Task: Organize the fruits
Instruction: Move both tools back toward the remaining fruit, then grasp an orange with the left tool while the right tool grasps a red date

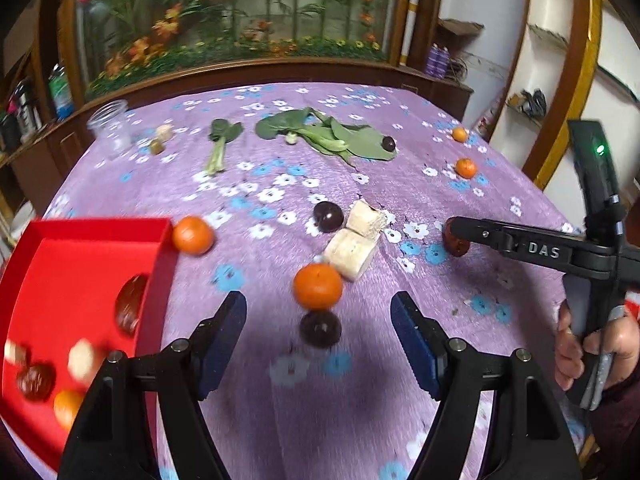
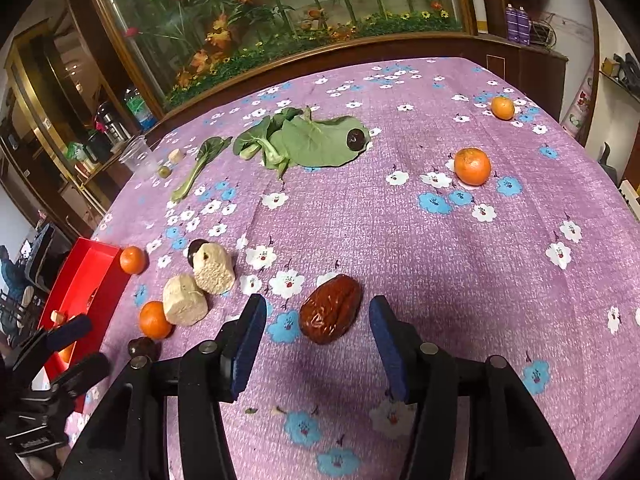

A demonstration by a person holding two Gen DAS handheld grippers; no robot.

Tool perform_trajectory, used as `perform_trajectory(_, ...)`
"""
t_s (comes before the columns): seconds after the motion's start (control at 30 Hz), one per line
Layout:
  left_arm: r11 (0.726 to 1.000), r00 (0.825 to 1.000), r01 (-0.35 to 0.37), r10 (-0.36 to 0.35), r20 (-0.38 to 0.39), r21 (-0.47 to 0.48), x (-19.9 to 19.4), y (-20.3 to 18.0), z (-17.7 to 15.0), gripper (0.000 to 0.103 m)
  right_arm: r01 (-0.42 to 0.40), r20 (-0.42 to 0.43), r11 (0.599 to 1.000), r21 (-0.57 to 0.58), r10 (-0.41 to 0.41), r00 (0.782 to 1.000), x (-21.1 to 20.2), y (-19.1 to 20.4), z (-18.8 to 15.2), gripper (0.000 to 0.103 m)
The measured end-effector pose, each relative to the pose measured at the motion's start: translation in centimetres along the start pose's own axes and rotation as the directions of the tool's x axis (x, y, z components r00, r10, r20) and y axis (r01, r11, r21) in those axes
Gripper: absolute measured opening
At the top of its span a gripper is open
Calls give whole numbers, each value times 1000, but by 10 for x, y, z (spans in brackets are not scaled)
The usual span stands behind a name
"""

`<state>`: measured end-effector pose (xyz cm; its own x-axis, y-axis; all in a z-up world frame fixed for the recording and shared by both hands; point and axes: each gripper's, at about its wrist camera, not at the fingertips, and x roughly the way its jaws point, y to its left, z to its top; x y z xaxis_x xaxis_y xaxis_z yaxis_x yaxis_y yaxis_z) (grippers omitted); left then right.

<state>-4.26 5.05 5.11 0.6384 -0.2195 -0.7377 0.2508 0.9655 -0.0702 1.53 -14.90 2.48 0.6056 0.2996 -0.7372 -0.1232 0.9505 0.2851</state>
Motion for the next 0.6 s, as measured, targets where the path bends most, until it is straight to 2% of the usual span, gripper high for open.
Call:
perform_trajectory(0.17, 1000, 999, -5, 6, -34, 30, 25, -2, 7, 73, 1, -2, 1000, -3, -1, 1000, 6, -1, 2, 58)
perform_trajectory(0.37, 1000, 997, -9, 11, -71, 24, 45, 0, 12, 73, 22, -6, 999, -28, -22, 1000, 11, 2, 2, 58)
perform_trajectory(0.5, 999, 995, -21, 24, -96, 31, 55, -2, 10, 57, 41, -13, 998, -48, -42, 999, 16, 4, 1, 58)
perform_trajectory(0.6, 1000, 994, -16, 19, -107, 25, 60, -2, 8, 57, 52, -15, 997, -59, -53, 998, 18, 6, 0, 58)
